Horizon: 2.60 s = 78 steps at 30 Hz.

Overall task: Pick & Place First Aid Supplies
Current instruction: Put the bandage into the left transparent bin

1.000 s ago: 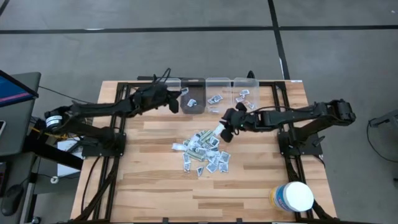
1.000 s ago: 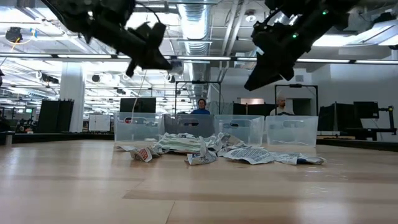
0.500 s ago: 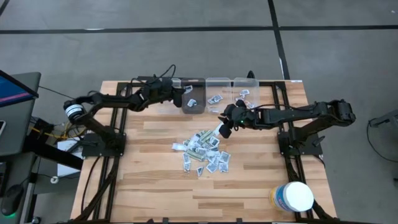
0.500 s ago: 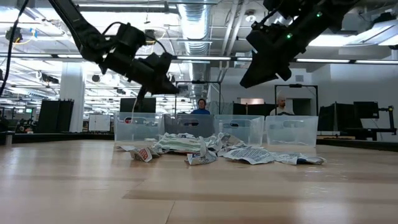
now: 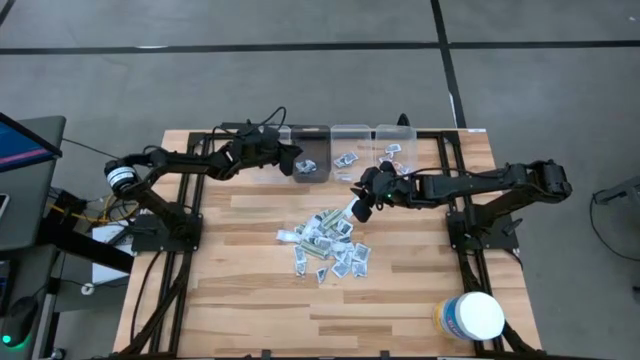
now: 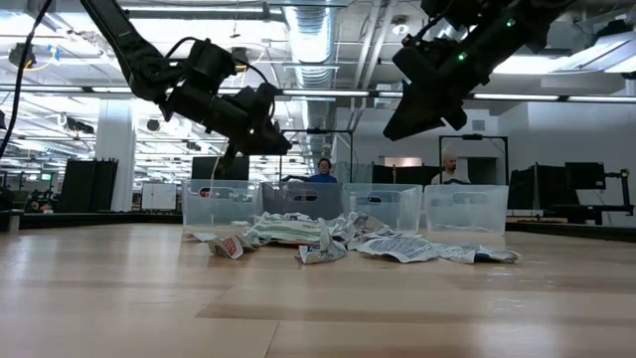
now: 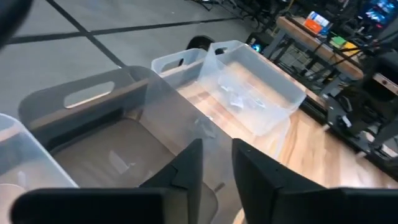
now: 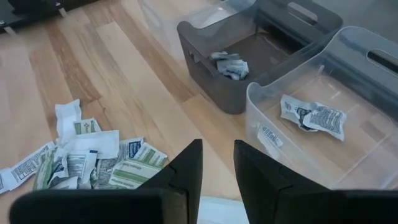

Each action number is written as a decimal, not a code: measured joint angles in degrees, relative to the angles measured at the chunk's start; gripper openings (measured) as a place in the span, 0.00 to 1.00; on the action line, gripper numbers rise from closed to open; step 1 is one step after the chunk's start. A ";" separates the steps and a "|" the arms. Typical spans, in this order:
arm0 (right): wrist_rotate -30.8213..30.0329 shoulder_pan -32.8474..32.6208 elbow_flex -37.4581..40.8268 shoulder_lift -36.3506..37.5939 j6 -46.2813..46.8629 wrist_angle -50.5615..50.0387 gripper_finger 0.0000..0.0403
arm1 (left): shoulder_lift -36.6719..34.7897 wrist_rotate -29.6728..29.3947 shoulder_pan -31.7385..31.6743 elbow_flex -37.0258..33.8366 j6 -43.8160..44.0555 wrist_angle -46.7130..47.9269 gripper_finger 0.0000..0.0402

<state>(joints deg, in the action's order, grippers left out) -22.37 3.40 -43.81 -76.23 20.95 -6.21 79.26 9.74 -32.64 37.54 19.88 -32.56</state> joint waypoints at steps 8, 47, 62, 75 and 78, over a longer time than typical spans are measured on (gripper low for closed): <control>0.29 -1.75 0.00 0.00 0.75 -0.03 0.21 | -4.02 7.12 1.76 0.00 -6.61 0.36 0.29; -0.02 -3.56 0.02 0.00 -4.87 -3.81 0.21 | -15.77 -4.50 36.33 -11.98 -37.20 31.54 0.25; -0.02 -3.70 0.02 0.00 -5.00 -4.10 0.21 | -6.60 -0.59 34.80 -12.00 -37.51 26.05 0.25; 0.26 -4.20 0.02 0.00 -4.39 -4.14 0.21 | -5.22 -4.77 34.07 -12.00 -38.05 26.03 0.25; 0.31 -4.20 0.02 0.00 -4.39 -4.12 0.21 | -5.22 -4.88 34.07 -12.00 -38.09 26.17 0.25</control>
<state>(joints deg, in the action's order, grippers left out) -22.06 -0.80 -43.79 -76.23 16.57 -10.33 74.04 4.86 1.43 25.54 -18.21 -6.38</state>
